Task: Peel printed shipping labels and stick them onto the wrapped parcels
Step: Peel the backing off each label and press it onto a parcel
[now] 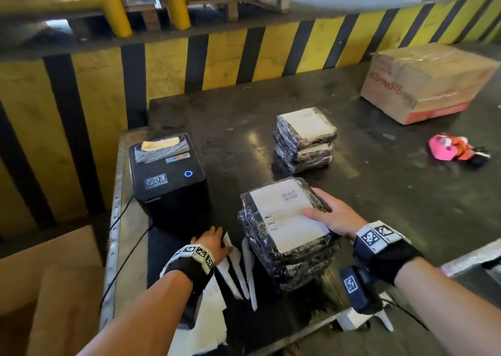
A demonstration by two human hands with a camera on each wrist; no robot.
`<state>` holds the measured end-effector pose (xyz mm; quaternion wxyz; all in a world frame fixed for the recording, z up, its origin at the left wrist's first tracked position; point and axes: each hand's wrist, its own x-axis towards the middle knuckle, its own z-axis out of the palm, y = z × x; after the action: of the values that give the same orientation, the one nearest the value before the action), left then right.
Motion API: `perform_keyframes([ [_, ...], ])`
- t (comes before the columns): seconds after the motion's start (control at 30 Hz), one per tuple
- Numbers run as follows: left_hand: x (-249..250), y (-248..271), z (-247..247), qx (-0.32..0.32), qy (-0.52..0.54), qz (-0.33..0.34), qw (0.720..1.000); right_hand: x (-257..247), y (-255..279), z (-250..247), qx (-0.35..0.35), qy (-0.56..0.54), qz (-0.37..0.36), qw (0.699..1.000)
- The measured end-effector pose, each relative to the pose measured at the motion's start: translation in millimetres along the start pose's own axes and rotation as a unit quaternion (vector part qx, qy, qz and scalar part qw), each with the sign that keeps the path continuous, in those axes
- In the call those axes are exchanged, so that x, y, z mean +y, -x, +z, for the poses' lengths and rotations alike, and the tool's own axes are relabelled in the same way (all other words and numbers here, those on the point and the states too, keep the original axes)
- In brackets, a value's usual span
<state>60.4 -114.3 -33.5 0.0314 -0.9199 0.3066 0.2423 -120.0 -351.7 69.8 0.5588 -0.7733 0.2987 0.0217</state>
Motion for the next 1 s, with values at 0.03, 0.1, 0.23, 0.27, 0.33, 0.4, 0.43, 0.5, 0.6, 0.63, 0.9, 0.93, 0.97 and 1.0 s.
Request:
perform_keyframes([
  [0.03,-2,4,0,0.0,0.005,-0.001,1.0,-1,1,-1,-0.005,0.031,0.002,0.999],
  [0.1,-8,11,-2,0.004,0.022,-0.007,1.0,-5,1,-3,0.006,0.116,0.016,0.993],
  [0.23,-25,24,-8,0.026,0.059,-0.016,0.998,-37,1,4,0.086,0.29,-0.034,0.952],
  [0.27,-30,29,-9,0.035,0.069,-0.018,0.997,-51,3,15,0.099,0.292,-0.073,0.948],
  [0.33,-40,42,-12,0.059,0.087,-0.015,0.994,-75,7,45,0.105,0.292,-0.155,0.938],
  [0.4,-51,57,-12,0.084,0.103,-0.01,0.991,-94,9,84,0.088,0.298,-0.229,0.923],
  [0.43,-57,65,-10,0.096,0.11,-0.01,0.989,-99,10,106,0.069,0.301,-0.254,0.917],
  [0.5,-69,81,0,0.116,0.114,-0.015,0.987,-99,10,149,0.01,0.318,-0.26,0.912],
  [0.6,-82,104,24,0.12,0.119,-0.03,0.985,-75,2,199,-0.075,0.364,-0.183,0.91],
  [0.63,-84,112,31,0.114,0.126,-0.038,0.985,-64,-2,211,-0.094,0.38,-0.145,0.908],
  [0.9,-92,145,62,0.073,0.18,-0.048,0.98,16,-28,243,-0.117,0.428,-0.046,0.895],
  [0.93,-92,146,62,0.073,0.179,-0.046,0.98,15,-25,243,-0.115,0.427,-0.035,0.896],
  [0.97,-92,146,62,0.073,0.174,-0.043,0.981,12,-22,242,-0.109,0.425,-0.027,0.898],
  [1.0,-91,146,62,0.074,0.169,-0.041,0.982,10,-20,241,-0.106,0.424,-0.022,0.899],
])
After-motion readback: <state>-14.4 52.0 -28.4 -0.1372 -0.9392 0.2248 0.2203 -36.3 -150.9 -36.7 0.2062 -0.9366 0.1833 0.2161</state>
